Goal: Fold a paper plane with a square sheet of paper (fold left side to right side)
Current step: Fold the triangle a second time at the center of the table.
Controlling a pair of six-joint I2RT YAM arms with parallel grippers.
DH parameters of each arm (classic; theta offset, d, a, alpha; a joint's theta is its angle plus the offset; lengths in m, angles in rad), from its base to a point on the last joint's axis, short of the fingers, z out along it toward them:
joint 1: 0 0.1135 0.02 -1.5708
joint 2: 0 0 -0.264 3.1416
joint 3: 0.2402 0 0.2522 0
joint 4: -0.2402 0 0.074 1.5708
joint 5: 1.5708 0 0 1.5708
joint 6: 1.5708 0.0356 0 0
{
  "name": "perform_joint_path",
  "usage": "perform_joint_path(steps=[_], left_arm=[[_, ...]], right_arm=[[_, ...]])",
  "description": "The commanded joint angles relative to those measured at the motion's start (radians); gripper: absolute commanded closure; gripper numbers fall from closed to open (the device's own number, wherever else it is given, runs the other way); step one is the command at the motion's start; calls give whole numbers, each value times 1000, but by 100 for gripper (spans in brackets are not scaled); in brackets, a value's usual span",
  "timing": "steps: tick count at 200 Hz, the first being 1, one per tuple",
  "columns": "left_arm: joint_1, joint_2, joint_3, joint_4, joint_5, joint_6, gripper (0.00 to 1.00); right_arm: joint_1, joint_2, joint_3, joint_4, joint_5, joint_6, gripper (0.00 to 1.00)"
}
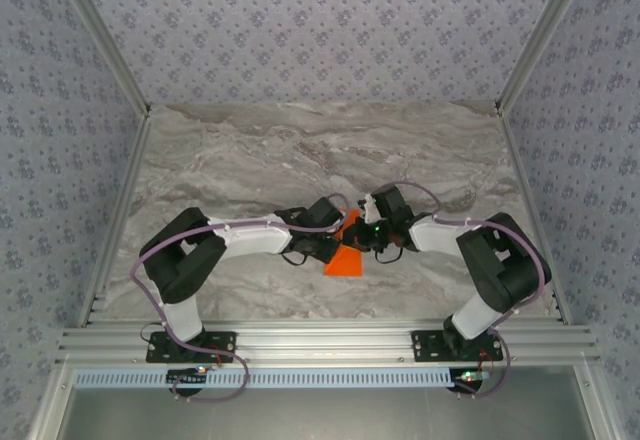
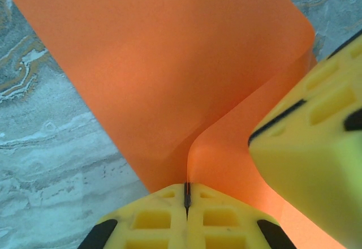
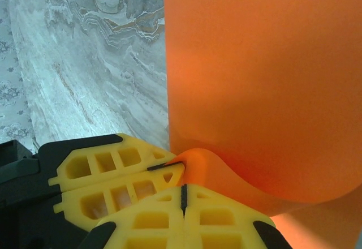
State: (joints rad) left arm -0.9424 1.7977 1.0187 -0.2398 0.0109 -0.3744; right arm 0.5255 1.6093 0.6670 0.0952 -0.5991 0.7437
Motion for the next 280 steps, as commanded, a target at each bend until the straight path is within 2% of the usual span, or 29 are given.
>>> perform_joint_path(steps=[1, 214, 262, 280], left_arm=[[-7, 29, 13, -26, 15, 19, 100], [-7, 10, 22, -41, 10, 14, 100], [-1, -95, 17, -59, 4, -5, 90], [6, -150, 3, -65, 4, -18, 82]], right_arm=[[-3, 24, 31, -51, 1, -24, 100], [-19, 55, 39, -242, 114, -106, 100], [-22, 63, 34, -250, 115, -106, 100], [-22, 63, 34, -247, 115, -106, 100]])
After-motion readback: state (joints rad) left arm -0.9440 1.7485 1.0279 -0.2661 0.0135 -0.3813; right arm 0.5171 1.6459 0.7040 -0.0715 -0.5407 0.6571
